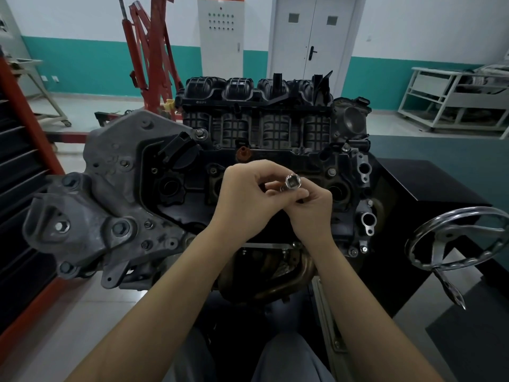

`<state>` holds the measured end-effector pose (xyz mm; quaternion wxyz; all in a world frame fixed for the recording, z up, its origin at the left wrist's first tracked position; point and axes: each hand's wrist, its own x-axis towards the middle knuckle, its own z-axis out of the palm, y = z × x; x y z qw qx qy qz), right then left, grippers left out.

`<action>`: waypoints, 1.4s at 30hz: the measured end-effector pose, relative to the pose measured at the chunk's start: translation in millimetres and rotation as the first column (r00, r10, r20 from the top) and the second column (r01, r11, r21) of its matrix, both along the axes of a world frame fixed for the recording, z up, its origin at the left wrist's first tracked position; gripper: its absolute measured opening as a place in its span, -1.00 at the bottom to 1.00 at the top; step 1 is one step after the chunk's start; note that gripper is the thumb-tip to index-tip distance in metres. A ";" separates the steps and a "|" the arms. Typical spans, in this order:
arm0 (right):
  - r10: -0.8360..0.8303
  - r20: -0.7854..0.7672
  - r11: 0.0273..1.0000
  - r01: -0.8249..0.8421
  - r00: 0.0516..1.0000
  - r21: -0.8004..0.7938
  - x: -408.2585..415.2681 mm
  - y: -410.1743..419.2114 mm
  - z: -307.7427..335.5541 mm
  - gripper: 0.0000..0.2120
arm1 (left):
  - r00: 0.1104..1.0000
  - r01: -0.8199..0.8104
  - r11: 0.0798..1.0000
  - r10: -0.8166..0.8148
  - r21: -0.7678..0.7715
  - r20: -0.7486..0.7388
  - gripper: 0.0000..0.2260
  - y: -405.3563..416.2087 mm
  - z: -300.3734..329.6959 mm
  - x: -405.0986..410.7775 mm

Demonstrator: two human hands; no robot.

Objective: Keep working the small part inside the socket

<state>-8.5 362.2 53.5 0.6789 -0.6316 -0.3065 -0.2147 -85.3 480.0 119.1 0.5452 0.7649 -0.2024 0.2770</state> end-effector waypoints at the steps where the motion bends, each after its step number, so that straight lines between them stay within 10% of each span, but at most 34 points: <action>1: -0.006 0.005 1.000 0.006 1.000 -0.001 0.7 -0.4 -0.5 -0.88 | 1.000 -0.014 1.000 0.014 0.005 0.013 -0.85 0.1 -0.3 -0.1; 8: 0.025 0.067 0.999 -0.023 0.997 -0.032 -0.2 -1.8 2.9 -0.75 | 0.977 0.198 0.980 -0.200 -0.024 -0.080 -0.76 2.9 3.5 -1.9; 42: 0.010 0.094 0.998 -0.004 0.996 -0.063 1.1 -1.7 2.3 -0.79 | 0.998 0.064 0.997 -0.063 -0.054 0.021 -0.80 2.4 -3.8 3.2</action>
